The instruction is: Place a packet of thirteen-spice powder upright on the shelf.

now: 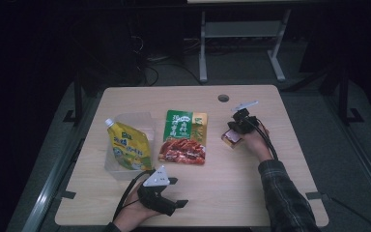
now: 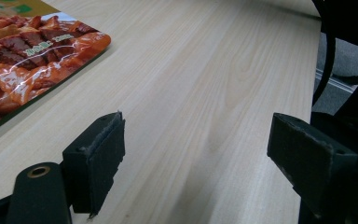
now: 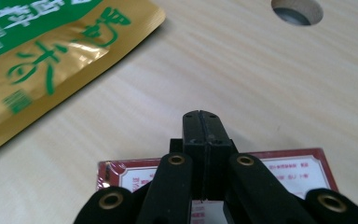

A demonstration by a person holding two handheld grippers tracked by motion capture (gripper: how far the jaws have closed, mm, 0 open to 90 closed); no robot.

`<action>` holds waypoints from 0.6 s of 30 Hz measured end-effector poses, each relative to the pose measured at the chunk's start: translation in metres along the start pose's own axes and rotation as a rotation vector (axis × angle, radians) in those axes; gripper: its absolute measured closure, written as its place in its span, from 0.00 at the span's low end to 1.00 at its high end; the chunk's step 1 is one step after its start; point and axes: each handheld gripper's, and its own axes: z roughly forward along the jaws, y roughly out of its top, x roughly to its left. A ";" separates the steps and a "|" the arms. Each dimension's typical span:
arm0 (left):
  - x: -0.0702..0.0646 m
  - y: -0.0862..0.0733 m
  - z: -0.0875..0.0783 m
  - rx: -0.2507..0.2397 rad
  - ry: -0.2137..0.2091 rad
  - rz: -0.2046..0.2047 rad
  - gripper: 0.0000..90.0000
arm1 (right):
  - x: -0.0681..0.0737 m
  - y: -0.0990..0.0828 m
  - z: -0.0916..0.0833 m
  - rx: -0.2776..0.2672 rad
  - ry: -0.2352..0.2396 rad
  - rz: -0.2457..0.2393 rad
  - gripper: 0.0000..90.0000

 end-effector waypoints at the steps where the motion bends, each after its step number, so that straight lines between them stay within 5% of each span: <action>1: 0.000 0.000 0.000 0.000 -0.001 0.002 0.20 | 0.001 -0.003 -0.003 0.000 -0.002 -0.002 1.00; 6: -0.001 0.000 0.002 0.007 -0.007 0.003 0.20 | -0.002 -0.010 -0.014 -0.020 0.001 -0.006 1.00; 8: -0.001 0.001 0.003 0.004 -0.007 0.001 0.20 | -0.012 -0.008 -0.019 -0.066 -0.010 0.031 1.00; 13: 0.000 0.001 0.003 0.007 -0.010 0.011 0.20 | -0.044 0.003 -0.024 -0.042 -0.107 0.075 1.00; 18: 0.002 0.000 0.000 0.003 -0.005 0.001 0.20 | -0.066 0.002 -0.020 -0.014 -0.142 0.115 1.00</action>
